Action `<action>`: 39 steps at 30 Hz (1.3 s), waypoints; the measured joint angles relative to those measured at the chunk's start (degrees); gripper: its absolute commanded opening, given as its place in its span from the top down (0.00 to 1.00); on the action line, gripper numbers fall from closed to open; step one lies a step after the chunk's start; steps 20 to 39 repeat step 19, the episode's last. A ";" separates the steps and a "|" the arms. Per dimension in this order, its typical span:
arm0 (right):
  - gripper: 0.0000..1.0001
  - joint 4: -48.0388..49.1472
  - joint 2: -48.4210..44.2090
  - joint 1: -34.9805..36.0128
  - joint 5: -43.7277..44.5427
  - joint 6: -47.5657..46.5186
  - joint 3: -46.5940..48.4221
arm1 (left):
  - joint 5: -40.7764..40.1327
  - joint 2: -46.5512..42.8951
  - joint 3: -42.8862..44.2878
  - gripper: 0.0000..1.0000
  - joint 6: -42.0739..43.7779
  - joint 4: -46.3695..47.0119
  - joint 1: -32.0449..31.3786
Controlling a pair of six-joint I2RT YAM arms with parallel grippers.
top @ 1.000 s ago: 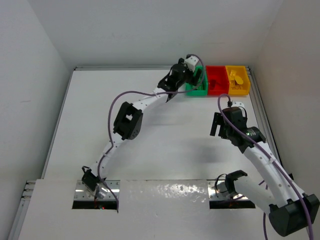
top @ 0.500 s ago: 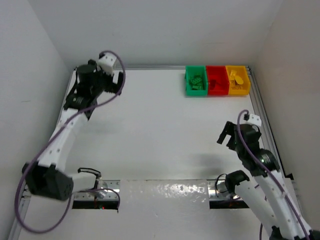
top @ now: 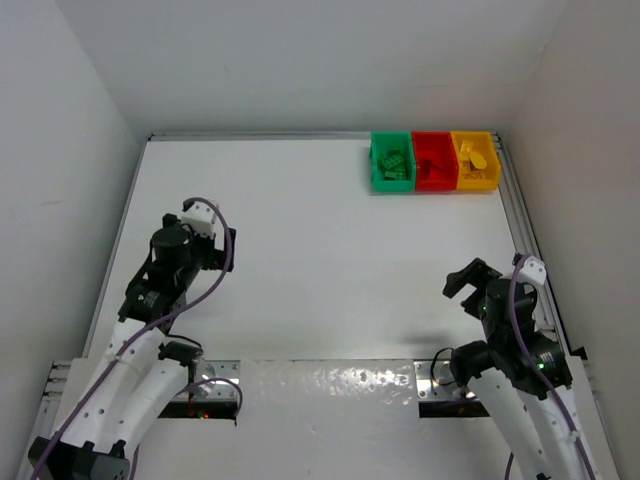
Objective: Sort the legos into containers by color
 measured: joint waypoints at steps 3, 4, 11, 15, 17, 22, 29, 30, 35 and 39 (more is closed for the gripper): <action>0.01 -0.37 -0.02 0.00 0.02 0.94 0.00 | -3.15 -1.46 -1.20 0.00 -0.94 2.54 0.00; 0.01 -0.50 -0.02 0.00 0.02 1.20 0.00 | -3.74 -1.86 -1.53 0.00 -1.11 3.21 0.00; 0.01 -0.66 -0.81 0.00 0.17 1.99 0.00 | -4.85 -2.60 -2.05 0.00 -1.77 4.92 0.00; 0.01 -0.74 -0.85 0.00 0.55 2.21 0.00 | -5.20 -2.60 -2.05 0.00 -2.14 4.96 0.00; 0.01 -0.94 -0.85 0.00 0.79 2.34 0.00 | -5.25 -2.62 -2.05 0.00 -2.21 4.96 0.00; 0.01 -1.25 -0.85 0.00 0.92 2.45 0.00 | -5.25 -2.82 -2.05 0.00 -2.25 4.94 0.00; 0.01 -1.25 -0.85 0.00 0.92 2.45 0.00 | -5.25 -2.82 -2.05 0.00 -2.25 4.94 0.00; 0.01 -1.25 -0.85 0.00 0.92 2.45 0.00 | -5.25 -2.82 -2.05 0.00 -2.25 4.94 0.00; 0.01 -1.25 -0.85 0.00 0.92 2.45 0.00 | -5.25 -2.82 -2.05 0.00 -2.25 4.94 0.00; 0.01 -1.25 -0.85 0.00 0.92 2.45 0.00 | -5.25 -2.82 -2.05 0.00 -2.25 4.94 0.00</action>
